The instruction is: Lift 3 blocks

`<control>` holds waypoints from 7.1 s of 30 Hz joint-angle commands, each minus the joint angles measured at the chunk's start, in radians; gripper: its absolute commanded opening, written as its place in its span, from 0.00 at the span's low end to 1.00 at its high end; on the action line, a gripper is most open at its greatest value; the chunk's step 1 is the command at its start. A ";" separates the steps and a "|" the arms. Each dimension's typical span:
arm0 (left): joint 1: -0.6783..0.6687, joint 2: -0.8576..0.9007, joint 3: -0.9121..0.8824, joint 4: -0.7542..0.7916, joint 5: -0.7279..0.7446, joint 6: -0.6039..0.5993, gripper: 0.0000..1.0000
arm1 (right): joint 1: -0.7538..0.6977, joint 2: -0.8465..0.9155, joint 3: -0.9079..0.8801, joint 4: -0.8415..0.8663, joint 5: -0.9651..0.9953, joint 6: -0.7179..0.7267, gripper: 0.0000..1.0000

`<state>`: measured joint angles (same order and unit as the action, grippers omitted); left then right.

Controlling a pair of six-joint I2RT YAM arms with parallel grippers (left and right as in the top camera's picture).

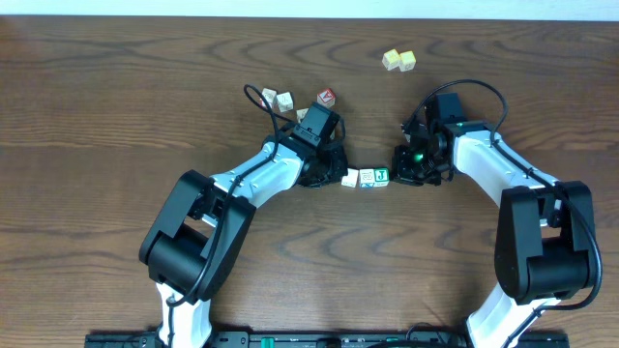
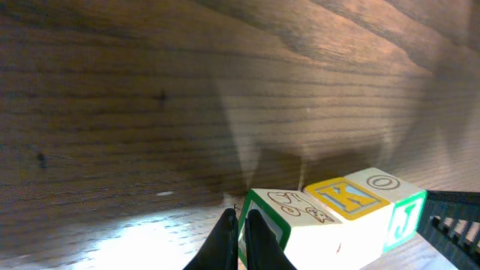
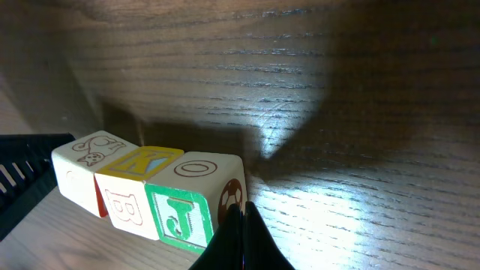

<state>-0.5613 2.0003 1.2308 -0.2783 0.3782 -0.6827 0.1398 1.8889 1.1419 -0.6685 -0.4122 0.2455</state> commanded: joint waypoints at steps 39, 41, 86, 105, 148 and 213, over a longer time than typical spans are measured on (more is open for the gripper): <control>0.053 -0.129 0.005 -0.166 -0.230 0.073 0.07 | -0.042 -0.004 0.126 -0.158 0.188 0.012 0.01; 0.079 -0.163 0.005 -0.198 -0.260 0.089 0.07 | -0.052 -0.004 0.171 -0.224 0.232 0.012 0.01; 0.421 -0.536 0.003 -0.625 -0.345 0.177 0.59 | -0.315 -0.245 0.256 -0.491 0.375 0.090 0.99; 0.421 -0.536 0.003 -0.637 -0.341 0.178 0.08 | -0.315 -0.245 0.256 -0.486 0.364 0.100 0.99; 0.409 -0.472 -0.002 -0.576 -0.048 0.260 0.07 | -0.303 -0.245 0.256 -0.331 0.196 0.187 0.98; 0.079 -0.032 -0.002 -0.162 0.112 0.233 0.07 | -0.050 0.081 0.027 0.029 -0.090 -0.119 0.01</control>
<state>-0.4671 1.9488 1.2304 -0.4553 0.4736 -0.4446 0.0830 1.9644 1.1694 -0.6384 -0.4686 0.1150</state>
